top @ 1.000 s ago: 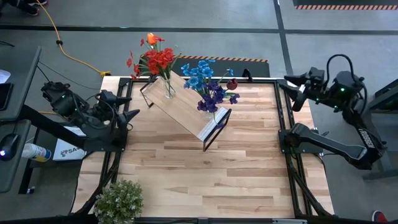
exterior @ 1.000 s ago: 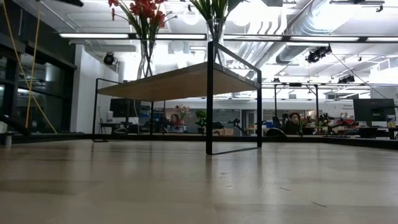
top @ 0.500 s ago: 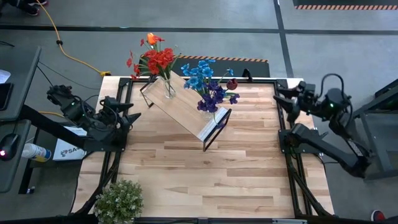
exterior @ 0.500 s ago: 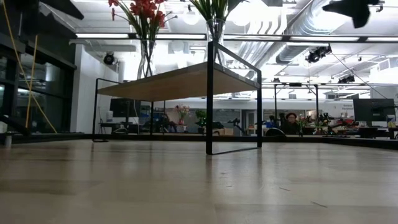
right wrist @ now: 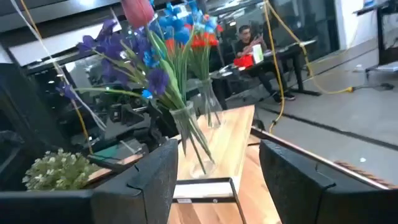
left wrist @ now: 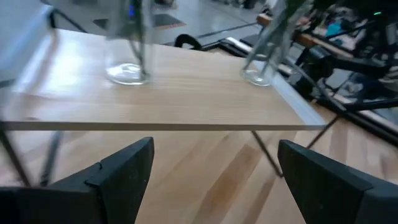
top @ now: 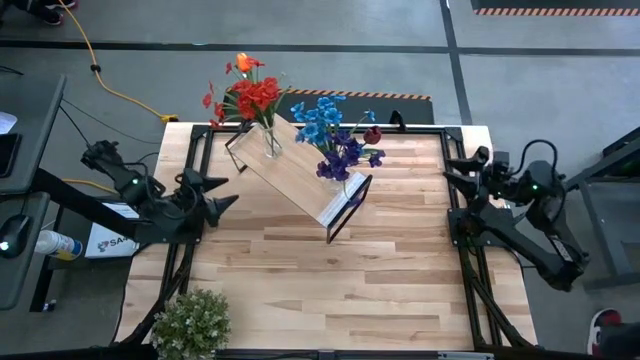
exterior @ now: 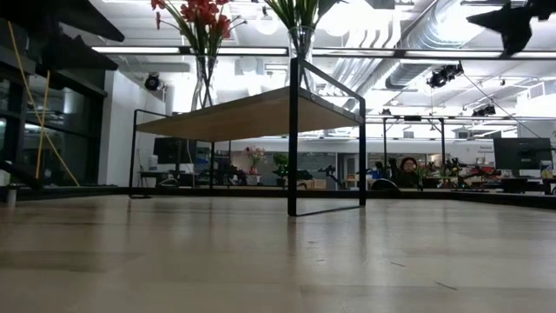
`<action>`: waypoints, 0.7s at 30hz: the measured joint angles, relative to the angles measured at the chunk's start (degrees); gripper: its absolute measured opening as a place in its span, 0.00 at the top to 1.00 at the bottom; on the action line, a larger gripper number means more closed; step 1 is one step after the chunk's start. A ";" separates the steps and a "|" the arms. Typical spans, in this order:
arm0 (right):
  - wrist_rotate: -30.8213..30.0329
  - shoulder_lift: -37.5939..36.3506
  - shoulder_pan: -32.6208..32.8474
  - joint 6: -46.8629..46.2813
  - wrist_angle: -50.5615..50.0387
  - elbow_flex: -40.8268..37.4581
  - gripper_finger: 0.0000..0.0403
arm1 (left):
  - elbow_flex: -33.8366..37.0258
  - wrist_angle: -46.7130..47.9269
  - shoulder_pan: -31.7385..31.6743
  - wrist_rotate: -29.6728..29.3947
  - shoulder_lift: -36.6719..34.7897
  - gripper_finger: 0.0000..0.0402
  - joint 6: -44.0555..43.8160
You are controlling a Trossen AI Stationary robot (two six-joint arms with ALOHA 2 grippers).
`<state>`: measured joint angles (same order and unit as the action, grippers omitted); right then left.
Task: Pick and place flowers into a vace then onto a shelf
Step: Return to Home Position
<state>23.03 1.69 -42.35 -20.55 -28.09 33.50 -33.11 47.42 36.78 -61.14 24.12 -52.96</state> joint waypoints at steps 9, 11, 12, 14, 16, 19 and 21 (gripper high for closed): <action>4.32 -1.27 0.02 -0.02 2.33 -4.62 0.47 | 9.43 -14.40 0.01 0.12 0.00 0.06 5.49; 5.77 -1.36 0.02 0.02 2.78 -4.50 0.46 | 11.03 -14.44 0.01 -0.35 -0.04 0.06 4.35; 6.30 -1.38 0.02 0.07 2.88 -4.50 0.46 | 11.92 -14.27 0.01 -0.74 -0.03 0.06 3.42; 7.58 -1.38 0.02 0.32 2.59 -4.50 0.45 | 13.57 -14.29 0.01 -1.60 -0.02 0.06 1.17; 8.79 -1.38 0.02 0.19 2.49 -4.50 0.45 | 15.23 -14.36 0.01 -2.83 -0.06 0.06 -1.18; 9.03 -1.38 0.02 0.02 2.43 -4.50 0.46 | 17.04 -14.55 -0.01 -3.92 -0.03 0.06 -4.60; 8.87 -1.38 0.02 0.20 2.91 -4.50 0.46 | 17.85 -15.60 -0.01 -3.59 -0.04 0.06 -5.75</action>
<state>31.90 0.32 -42.33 -20.35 -25.18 28.99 -15.27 31.81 36.77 -64.74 24.08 -58.70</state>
